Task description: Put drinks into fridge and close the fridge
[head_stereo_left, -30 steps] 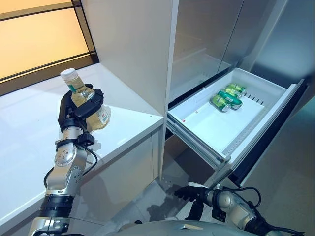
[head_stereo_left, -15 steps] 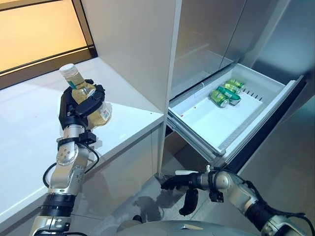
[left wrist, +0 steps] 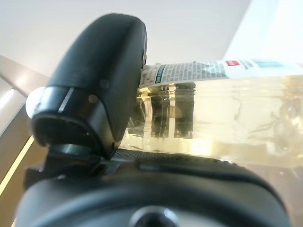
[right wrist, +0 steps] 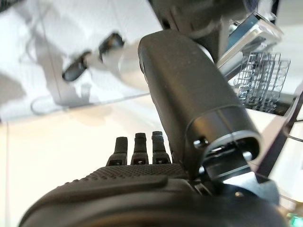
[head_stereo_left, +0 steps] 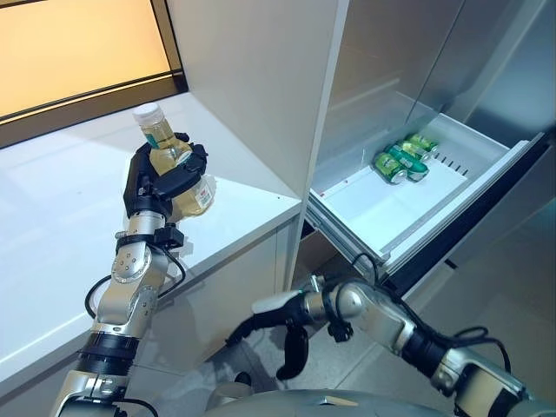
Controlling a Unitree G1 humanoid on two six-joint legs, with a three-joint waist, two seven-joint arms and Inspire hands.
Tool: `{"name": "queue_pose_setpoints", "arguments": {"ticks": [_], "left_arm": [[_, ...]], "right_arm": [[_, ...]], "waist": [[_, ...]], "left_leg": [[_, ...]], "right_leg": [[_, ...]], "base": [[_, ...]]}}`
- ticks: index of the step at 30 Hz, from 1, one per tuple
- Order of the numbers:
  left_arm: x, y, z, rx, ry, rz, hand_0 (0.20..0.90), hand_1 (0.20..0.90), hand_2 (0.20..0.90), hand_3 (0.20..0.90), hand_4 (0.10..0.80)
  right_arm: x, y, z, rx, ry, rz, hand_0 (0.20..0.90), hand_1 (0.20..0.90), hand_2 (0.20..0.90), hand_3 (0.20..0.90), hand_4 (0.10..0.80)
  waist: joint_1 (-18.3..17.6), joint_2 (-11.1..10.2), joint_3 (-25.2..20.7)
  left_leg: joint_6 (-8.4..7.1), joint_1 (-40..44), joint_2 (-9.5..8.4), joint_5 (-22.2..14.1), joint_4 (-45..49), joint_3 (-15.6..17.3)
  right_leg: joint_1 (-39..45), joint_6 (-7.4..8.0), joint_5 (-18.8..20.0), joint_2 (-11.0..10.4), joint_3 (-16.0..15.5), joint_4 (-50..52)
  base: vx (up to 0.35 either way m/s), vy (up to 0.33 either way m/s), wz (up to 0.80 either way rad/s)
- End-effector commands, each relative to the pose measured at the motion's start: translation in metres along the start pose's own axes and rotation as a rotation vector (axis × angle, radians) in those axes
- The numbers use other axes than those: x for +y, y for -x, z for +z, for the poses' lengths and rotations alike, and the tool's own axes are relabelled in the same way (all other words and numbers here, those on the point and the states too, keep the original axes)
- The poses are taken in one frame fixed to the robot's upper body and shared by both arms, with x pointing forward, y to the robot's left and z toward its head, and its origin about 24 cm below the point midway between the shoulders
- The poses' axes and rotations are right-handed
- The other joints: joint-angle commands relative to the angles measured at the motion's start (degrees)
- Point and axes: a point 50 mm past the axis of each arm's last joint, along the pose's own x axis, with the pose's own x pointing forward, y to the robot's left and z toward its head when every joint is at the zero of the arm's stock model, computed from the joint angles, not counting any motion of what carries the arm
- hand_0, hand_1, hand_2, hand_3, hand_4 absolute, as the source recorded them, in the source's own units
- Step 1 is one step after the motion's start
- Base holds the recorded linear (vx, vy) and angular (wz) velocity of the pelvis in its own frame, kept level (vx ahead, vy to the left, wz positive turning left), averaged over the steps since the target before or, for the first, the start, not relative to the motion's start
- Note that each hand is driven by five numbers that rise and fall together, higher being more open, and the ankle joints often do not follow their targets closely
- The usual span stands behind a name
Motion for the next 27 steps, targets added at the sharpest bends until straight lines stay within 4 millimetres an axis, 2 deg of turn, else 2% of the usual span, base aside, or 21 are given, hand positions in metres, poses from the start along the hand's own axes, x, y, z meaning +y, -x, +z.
{"name": "queue_pose_setpoints", "arguments": {"ticks": [1,6,10,14,15,16,18,21,25,27], "left_arm": [[-0.054,-0.025,0.093,-0.440,-0.008,-0.297,0.300,0.300,0.300,0.200,0.100],[-0.060,-0.022,0.107,-0.494,0.023,-0.377,0.300,0.300,0.300,0.200,0.100],[-0.055,-0.016,0.118,-0.552,0.071,-0.414,0.300,0.300,0.300,0.200,0.100],[-0.047,-0.008,0.126,-0.615,0.099,-0.428,0.300,0.300,0.300,0.200,0.100],[-0.044,-0.006,0.128,-0.630,0.102,-0.427,0.300,0.300,0.300,0.200,0.100],[-0.037,0.000,0.129,-0.661,0.108,-0.425,0.300,0.300,0.300,0.200,0.100],[-0.033,0.006,0.128,-0.690,0.126,-0.426,0.300,0.300,0.300,0.200,0.100],[-0.026,0.010,0.128,-0.729,0.106,-0.409,0.300,0.300,0.300,0.200,0.100],[-0.014,0.012,0.131,-0.757,0.051,-0.373,0.300,0.300,0.300,0.200,0.100],[-0.001,0.013,0.135,-0.761,0.022,-0.344,0.300,0.300,0.300,0.200,0.100]], "right_arm": [[-0.025,-0.012,0.048,-0.245,0.092,-0.102,0.900,0.900,0.900,0.900,0.800],[-0.018,-0.010,0.047,-0.426,-0.007,-0.179,0.900,0.900,0.900,0.900,0.800],[-0.011,0.007,0.044,-0.545,-0.053,-0.302,0.900,0.900,0.900,0.900,0.800],[-0.024,0.042,0.049,-0.708,-0.120,-0.387,0.900,0.900,0.900,0.900,0.800],[-0.033,0.059,0.052,-0.744,-0.130,-0.418,0.900,0.900,0.900,0.900,0.800],[-0.052,0.091,0.065,-0.821,-0.156,-0.479,0.900,0.900,0.900,0.900,0.800],[-0.066,0.116,0.070,-0.888,-0.195,-0.554,0.900,0.900,0.900,0.900,0.800],[-0.076,0.138,0.062,-0.943,-0.235,-0.693,0.900,0.900,0.900,0.900,0.800],[-0.072,0.156,0.047,-0.918,-0.244,-0.842,0.900,0.900,0.900,0.900,0.800],[-0.067,0.175,0.034,-0.871,-0.267,-0.921,0.900,0.900,0.900,0.900,0.800]], "waist": [[0.22,-0.48,-3.52],[0.86,-0.37,-3.99],[0.34,-0.29,-4.48],[-0.54,-0.34,-4.68],[-0.90,-0.42,-4.65],[-1.76,-0.51,-4.72],[-2.31,-0.51,-4.84],[-2.84,-0.43,-5.05],[-3.38,-0.29,-5.57],[-3.98,-0.28,-5.88]], "left_leg": [[4.12,-0.71,-7.00,-5.32,0.06,-0.48],[4.26,-1.08,-7.10,-5.57,0.06,-0.71],[4.28,-1.30,-7.13,-5.73,0.06,-0.53],[4.21,-1.22,-7.11,-5.75,0.06,-0.17],[4.21,-1.15,-7.09,-5.77,0.06,-0.11],[4.27,-0.94,-7.08,-5.83,0.06,-0.05],[4.29,-0.68,-7.08,-5.97,0.06,-0.11],[4.43,-0.73,-7.22,-5.58,0.06,-0.19],[4.46,-0.79,-7.15,-5.68,0.06,0.15],[4.40,-0.83,-7.08,-5.79,0.06,0.50]], "right_leg": [[1.42,1.20,-3.78,1.20,2.19,0.58],[1.12,1.46,-3.83,1.03,1.66,0.59],[0.67,1.85,-3.71,0.99,1.73,0.60],[0.44,2.16,-3.39,0.98,1.95,0.64],[0.41,2.21,-3.31,1.00,2.08,0.68],[0.38,2.10,-3.21,1.16,2.58,0.75],[0.41,1.87,-3.21,1.32,3.06,0.82],[0.19,1.53,-2.66,1.42,3.41,0.82],[0.09,1.52,-2.59,1.40,3.55,0.69],[-0.08,1.63,-2.59,1.39,3.64,0.65]], "base": [[0.000,0.000,0.00],[-0.020,-0.008,0.04],[-0.017,-0.001,0.09],[-0.003,0.000,0.01],[0.000,0.000,0.00],[0.000,0.000,0.00],[0.015,0.005,-0.02],[0.005,0.015,-0.06],[0.012,0.006,-0.02],[0.003,-0.001,-0.02]]}}
